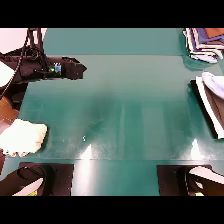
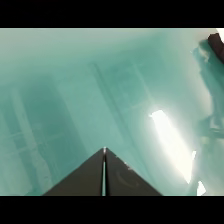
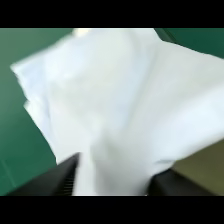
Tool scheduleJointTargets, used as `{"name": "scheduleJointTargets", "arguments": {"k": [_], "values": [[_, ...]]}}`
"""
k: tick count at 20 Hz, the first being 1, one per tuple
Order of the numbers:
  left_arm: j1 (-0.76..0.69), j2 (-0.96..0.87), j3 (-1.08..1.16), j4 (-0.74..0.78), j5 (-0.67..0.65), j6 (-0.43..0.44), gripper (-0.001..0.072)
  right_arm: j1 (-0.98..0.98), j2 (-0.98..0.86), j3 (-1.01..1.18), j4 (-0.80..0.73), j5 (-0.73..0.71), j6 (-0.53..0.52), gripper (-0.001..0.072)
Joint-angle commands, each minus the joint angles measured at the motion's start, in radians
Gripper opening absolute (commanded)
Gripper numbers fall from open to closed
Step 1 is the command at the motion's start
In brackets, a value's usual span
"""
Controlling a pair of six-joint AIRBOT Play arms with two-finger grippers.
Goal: Fold the shirts.
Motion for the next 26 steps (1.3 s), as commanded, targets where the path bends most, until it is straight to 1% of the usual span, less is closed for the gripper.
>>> {"name": "scheduleJointTargets", "arguments": {"k": [1, 3, 5, 7, 10, 11, 12, 14, 15, 16, 18, 21, 26], "values": [[0.000, 0.000, 0.000, 0.001, -0.001, 0.000, 0.0026, -0.098, 0.060, -0.183, -0.058, 0.018, 0.001, 0.0617], [0.000, 0.000, 0.000, 0.001, 0.000, 0.000, 0.0026, -0.118, 0.085, -0.200, -0.038, 0.013, 0.001, 0.0617], [0.000, 0.000, 0.000, 0.001, 0.002, 0.000, 0.0026, -0.112, 0.125, -0.200, 0.053, -0.021, 0.001, 0.0617], [0.000, 0.000, 0.000, 0.002, 0.001, 0.000, 0.0026, -0.048, 0.170, -0.200, 0.148, -0.053, 0.001, 0.0617], [0.000, 0.000, 0.000, 0.000, -0.005, 0.000, 0.0026, 0.132, 0.226, -0.200, 0.220, -0.075, 0.001, 0.0616], [0.000, 0.000, 0.000, 0.000, 0.003, -0.001, 0.0026, 0.212, 0.239, -0.200, 0.232, -0.081, 0.001, 0.0608], [0.000, 0.000, 0.000, 0.000, 0.018, 0.000, 0.0026, 0.291, 0.249, -0.200, 0.230, -0.086, 0.001, 0.0579], [0.000, 0.000, 0.000, 0.000, 0.037, 0.000, 0.0027, 0.463, 0.256, -0.200, 0.230, -0.113, 0.001, 0.0567], [0.000, 0.000, 0.000, 0.000, 0.039, -0.001, 0.0026, 0.538, 0.256, -0.200, 0.229, -0.127, 0.001, 0.0501], [0.000, 0.000, 0.000, 0.000, 0.038, -0.001, 0.0026, 0.612, 0.256, -0.200, 0.229, -0.142, 0.001, 0.0351], [0.000, 0.000, 0.000, 0.000, 0.038, -0.001, 0.0026, 0.733, 0.256, -0.200, 0.229, -0.184, 0.000, 0.0017], [0.000, 0.000, 0.000, 0.000, 0.038, -0.001, 0.0026, 0.845, 0.256, -0.200, 0.229, -0.232, 0.000, 0.0021], [0.000, 0.000, 0.000, 0.000, 0.038, 0.000, 0.0026, 0.875, 0.256, -0.200, 0.229, -0.248, 0.000, 0.0021]]}}
